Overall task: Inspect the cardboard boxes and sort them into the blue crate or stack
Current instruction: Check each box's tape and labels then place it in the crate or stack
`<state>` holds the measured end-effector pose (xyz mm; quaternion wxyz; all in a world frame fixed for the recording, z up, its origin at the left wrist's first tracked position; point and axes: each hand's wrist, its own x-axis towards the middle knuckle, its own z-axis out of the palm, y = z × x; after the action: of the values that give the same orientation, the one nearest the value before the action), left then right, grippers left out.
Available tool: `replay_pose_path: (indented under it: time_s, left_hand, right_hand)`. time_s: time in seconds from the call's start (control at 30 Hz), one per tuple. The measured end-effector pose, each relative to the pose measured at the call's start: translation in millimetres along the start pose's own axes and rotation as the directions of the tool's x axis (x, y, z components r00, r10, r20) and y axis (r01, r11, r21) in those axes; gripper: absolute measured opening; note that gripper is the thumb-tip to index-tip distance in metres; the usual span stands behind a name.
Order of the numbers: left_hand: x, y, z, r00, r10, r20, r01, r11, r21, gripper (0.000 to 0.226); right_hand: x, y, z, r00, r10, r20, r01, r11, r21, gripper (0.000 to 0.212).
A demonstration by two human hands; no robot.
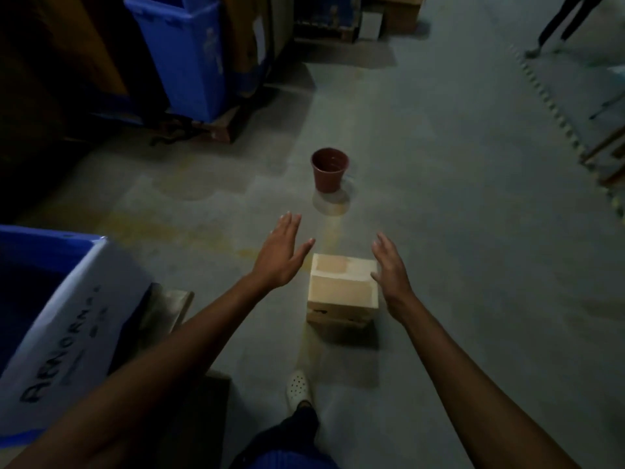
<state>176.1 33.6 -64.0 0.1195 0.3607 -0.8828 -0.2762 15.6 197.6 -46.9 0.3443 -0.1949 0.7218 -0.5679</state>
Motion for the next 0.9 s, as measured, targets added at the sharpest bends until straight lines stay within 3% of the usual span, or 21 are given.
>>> replay_pose_path:
  time_s: [0.1,0.17,0.27,0.33,0.4,0.5,0.67,0.8,0.9]
  left_hand:
    - [46,-18,36,0.991,-0.022,0.132,0.015,0.998,0.055,0.073]
    - [74,-27,61,0.972,-0.134,0.195,0.147,0.988,-0.053,0.070]
    - [110,-42,96,0.880,-0.376,0.290,0.466,0.798,-0.381,0.065]
    - [131,-53,122,0.823,-0.459,0.333,0.567,0.644,-0.514,0.063]
    - [148,-65,151,0.783,-0.507,0.360,0.617,0.562,-0.551,0.063]
    - [168,-84,207,0.744,-0.550,0.379,0.660,0.516,-0.547,0.064]
    - [186,-124,311,0.736,-0.582,0.346,0.671,0.557,-0.489,0.045]
    - [186,-167,381,0.738,-0.581,0.343,0.674,0.659,-0.335,0.049]
    - [181,-197,424,0.740,-0.598,0.308,0.671,0.687,-0.278,0.045]
  right_hand:
    - [48,17,-11,0.978,0.208,-0.002,-0.203,0.959,0.198,0.055]
    - [80,33,-20,0.952,0.307,-0.004,-0.291,0.907,0.306,0.061]
    - [119,61,-33,0.910,0.415,-0.001,-0.379,0.833,0.403,0.067]
    - [144,82,-42,0.889,0.458,-0.010,-0.410,0.805,0.429,0.068]
    - [169,107,-50,0.864,0.503,-0.020,-0.444,0.781,0.440,0.070]
    - [208,154,-63,0.818,0.574,-0.033,-0.508,0.748,0.427,0.070]
    - [273,265,-80,0.770,0.638,-0.019,-0.610,0.744,0.272,0.060]
    - [311,349,-81,0.780,0.625,0.003,-0.622,0.777,-0.100,0.026]
    - [335,419,-82,0.791,0.609,0.053,-0.559,0.756,-0.341,0.070]
